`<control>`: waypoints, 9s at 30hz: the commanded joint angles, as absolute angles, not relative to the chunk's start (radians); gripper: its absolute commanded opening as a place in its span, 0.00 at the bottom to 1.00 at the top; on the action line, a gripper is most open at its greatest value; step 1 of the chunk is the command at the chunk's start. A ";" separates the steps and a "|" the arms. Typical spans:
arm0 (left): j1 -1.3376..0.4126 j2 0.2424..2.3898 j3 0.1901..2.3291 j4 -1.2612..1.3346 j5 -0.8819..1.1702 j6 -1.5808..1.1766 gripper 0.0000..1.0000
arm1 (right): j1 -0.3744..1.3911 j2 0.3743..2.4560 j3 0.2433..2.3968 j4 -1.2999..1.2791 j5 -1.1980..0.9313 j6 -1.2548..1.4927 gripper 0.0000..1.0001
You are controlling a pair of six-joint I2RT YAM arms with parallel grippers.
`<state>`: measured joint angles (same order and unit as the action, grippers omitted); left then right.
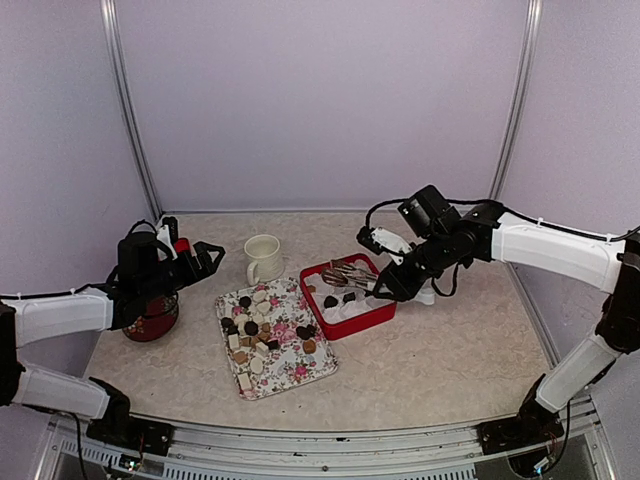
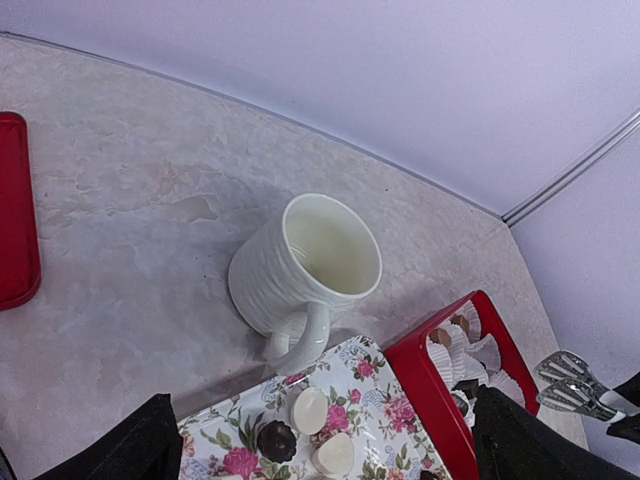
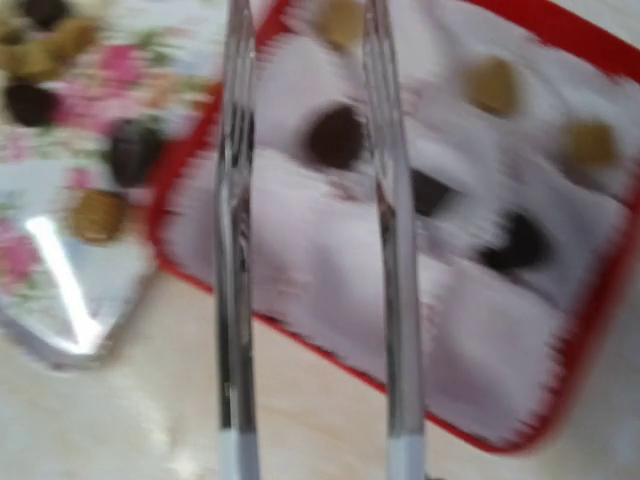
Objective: Pack the chocolate
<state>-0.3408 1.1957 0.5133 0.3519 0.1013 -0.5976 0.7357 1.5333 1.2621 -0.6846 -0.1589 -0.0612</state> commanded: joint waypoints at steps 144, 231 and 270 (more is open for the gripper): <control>-0.345 1.236 0.581 0.334 0.104 -0.566 0.99 | 0.703 1.499 1.159 -0.587 -0.346 -0.026 0.29; -0.356 1.225 0.578 0.336 0.093 -0.565 0.99 | 1.164 1.812 1.365 -0.610 -0.222 -0.211 0.38; -0.338 1.205 0.549 0.371 0.107 -0.581 0.99 | 1.180 2.005 1.540 -0.686 -0.137 -0.490 0.46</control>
<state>-0.3477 1.2324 0.5617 0.3508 0.0978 -0.5789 1.1698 1.9770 1.4925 -0.6830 -0.1448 -0.4538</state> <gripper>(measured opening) 0.989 0.461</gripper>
